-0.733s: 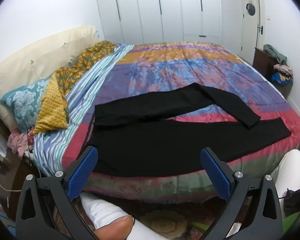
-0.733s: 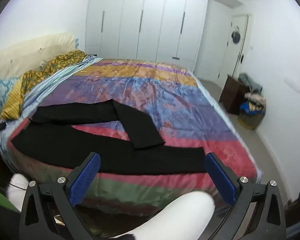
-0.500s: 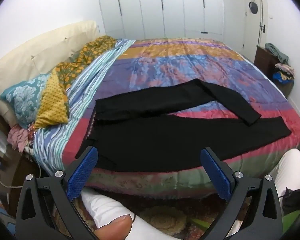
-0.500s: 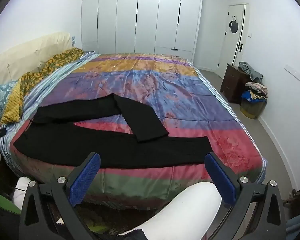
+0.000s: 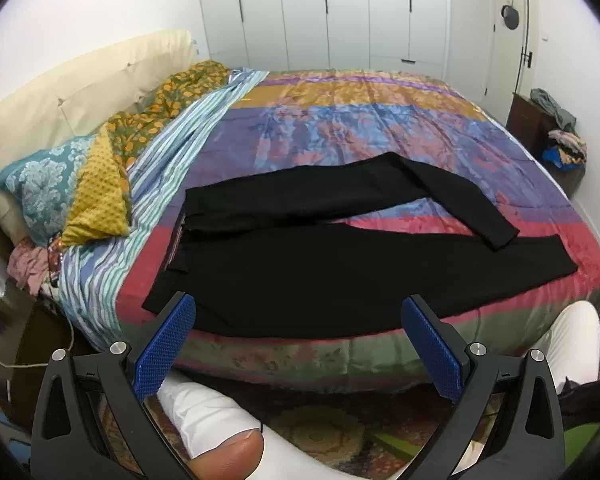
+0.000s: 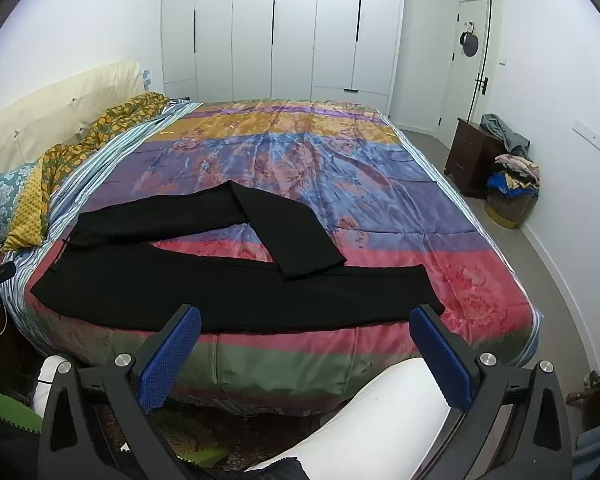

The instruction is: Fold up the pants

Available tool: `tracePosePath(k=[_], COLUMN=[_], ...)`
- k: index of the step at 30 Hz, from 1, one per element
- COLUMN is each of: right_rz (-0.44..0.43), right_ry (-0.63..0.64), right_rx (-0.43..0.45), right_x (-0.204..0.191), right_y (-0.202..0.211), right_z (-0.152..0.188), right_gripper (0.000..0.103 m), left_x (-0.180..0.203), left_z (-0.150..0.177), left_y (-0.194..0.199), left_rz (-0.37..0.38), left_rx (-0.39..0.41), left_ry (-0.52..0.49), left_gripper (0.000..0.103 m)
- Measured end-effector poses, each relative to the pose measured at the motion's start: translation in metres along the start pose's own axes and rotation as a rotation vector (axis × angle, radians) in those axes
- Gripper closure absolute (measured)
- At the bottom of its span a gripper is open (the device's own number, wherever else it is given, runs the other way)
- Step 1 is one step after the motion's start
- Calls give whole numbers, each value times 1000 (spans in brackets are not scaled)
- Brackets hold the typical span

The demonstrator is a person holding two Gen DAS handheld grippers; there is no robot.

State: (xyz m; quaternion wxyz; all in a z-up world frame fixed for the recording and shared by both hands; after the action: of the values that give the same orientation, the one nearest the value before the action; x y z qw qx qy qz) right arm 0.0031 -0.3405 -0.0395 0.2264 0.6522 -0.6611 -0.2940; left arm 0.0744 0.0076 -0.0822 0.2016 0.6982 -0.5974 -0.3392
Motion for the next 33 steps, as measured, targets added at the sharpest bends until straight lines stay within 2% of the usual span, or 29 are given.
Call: tracePosePath(k=[33], right_rz=[-9], right_ry=[-13], right_rx=[-25], right_x=[4], right_y=[-8], right_z=[4], right_gripper=[0], left_x=[10], left_z=[-1], left_y=[-2], left_rz=[17], left_rx=[-2], left_ry=[-11], left_gripper=[0])
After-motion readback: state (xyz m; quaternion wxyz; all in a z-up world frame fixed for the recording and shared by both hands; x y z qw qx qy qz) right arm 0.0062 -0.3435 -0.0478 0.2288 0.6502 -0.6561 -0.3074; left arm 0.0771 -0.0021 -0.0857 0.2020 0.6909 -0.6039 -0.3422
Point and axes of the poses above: each gripper's, at about its wrist camera, not at the fingertips, and y roughly against the way its jaws point, x to its right, z to its underside, the point moved 10 cm from there along -y, roughly the way its jaws point, and after that the axes turned 14 degrees about -z, right-handed, at the moved point
